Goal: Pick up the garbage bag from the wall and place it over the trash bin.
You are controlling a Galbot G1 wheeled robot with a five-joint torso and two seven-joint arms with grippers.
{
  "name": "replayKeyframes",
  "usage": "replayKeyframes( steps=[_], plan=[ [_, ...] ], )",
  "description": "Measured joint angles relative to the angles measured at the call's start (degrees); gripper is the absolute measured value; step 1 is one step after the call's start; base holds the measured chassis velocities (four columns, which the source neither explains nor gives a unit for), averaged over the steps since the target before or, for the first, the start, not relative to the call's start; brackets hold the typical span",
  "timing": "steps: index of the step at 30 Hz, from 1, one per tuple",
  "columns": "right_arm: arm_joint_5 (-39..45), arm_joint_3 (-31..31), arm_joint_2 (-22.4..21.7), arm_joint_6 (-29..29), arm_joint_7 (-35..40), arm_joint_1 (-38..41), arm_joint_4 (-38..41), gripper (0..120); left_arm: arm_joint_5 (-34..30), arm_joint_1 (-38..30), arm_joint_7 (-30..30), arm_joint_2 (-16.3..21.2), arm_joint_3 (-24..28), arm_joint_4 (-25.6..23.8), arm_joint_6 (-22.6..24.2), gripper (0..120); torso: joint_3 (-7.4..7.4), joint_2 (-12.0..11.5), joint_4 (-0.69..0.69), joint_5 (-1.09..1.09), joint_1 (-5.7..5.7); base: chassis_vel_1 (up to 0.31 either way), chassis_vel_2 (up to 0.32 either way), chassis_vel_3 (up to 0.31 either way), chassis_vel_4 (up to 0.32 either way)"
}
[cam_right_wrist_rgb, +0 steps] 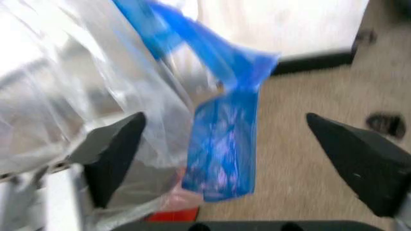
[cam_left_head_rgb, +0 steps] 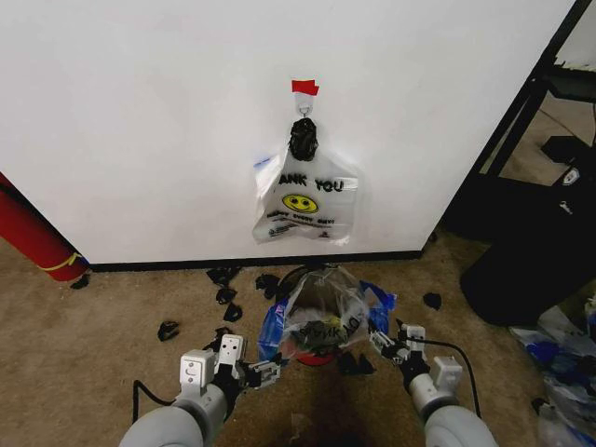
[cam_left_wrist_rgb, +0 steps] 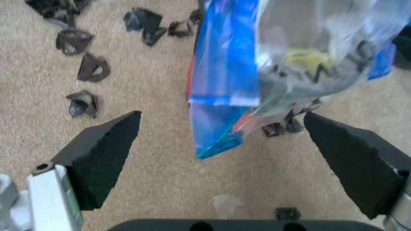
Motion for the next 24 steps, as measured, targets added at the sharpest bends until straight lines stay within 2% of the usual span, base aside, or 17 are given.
replayKeyframes(
  steps=[1, 4, 5, 8, 14, 17, 18, 19, 20, 21, 22, 24],
  plan=[
    [0.00, 0.00, 0.00, 0.00, 0.00, 0.00, 0.00, 95, 0.00, 0.00, 0.00, 0.00, 0.00, 0.00, 0.00, 100, 0.00, 0.00, 0.00, 0.00, 0.00, 0.000, 0.000, 0.000, 0.000],
    [-6.20, 1.55, 1.13, 6.11, -2.72, -1.92, -0.63, 100, 0.14, -0.35, -0.32, -0.09, -0.28, -0.47, -1.20, 100, 0.00, 0.00, 0.00, 0.00, 0.00, 0.000, 0.000, 0.000, 0.000],
    [-10.42, 2.62, 1.91, 10.12, -4.53, -3.20, -1.33, 100, 0.08, -1.05, -0.45, -0.19, -0.49, -0.47, -2.02, 100, 0.00, 0.00, 0.00, 0.00, 0.00, 0.000, 0.000, 0.000, 0.000],
    [-14.20, 4.23, 2.87, 14.77, -6.68, -4.98, -1.80, 100, -0.16, -2.00, -0.47, -0.22, -1.01, -0.32, -2.87, 100, 0.00, 0.00, -0.01, 0.00, 0.00, 0.000, 0.000, 0.000, 0.000],
    [-16.73, 8.79, 5.40, 21.15, -9.78, -5.85, -0.66, 100, -0.37, -3.87, 1.64, 0.91, -3.21, 0.18, -4.37, 100, 0.00, 0.00, -0.01, 0.00, 0.00, 0.000, 0.000, 0.000, 0.000],
    [-16.70, 9.54, 5.79, 22.10, -10.29, -5.61, -0.10, 100, -0.69, -4.55, 2.92, 1.28, -4.24, 0.84, -4.36, 100, 0.01, 0.00, -0.01, -0.01, 0.00, 0.000, 0.000, 0.000, 0.000],
    [-16.68, 10.10, 6.05, 23.13, -10.89, -5.27, 0.22, 100, -1.68, -5.19, 3.79, 1.57, -5.02, 1.48, -4.12, 100, 0.01, 0.00, 0.01, 0.00, 0.00, 0.000, 0.000, 0.000, 0.000],
    [-16.74, 11.32, 6.67, 24.70, -11.81, -5.62, 0.52, 100, -3.57, -6.68, 4.67, 2.06, -5.24, 2.76, -3.75, 100, 0.01, 0.00, 0.10, 0.01, 0.00, 0.000, 0.000, 0.000, 0.000],
    [-16.74, 11.90, 6.96, 25.33, -12.23, -5.93, 0.60, 100, -4.39, -7.57, 5.28, 2.33, -5.18, 3.49, -3.62, 100, 0.01, 0.00, 0.09, 0.01, 0.00, 0.000, 0.000, 0.000, 0.000],
    [-16.63, 13.79, 8.00, 27.33, -13.76, -7.17, 0.80, 100, -5.66, -9.89, 7.12, 3.00, -4.67, 5.61, -3.47, 100, 0.01, 0.00, 0.01, -0.02, 0.00, 0.000, 0.000, 0.000, 0.000],
    [-16.35, 15.93, 9.18, 29.27, -15.24, -8.70, 1.03, 100, -6.96, -13.06, 9.75, 3.70, -3.68, 8.75, -3.35, 100, 0.01, 0.00, -0.01, -0.01, 0.00, 0.000, 0.000, 0.000, 0.000],
    [-16.17, 17.41, 10.15, 30.74, -16.03, -9.84, 1.10, 100, -7.84, -15.15, 11.16, 3.94, -2.95, 10.71, -3.25, 100, 0.01, 0.00, -0.02, 0.00, 0.00, 0.000, 0.000, 0.000, 0.000]
  ],
)
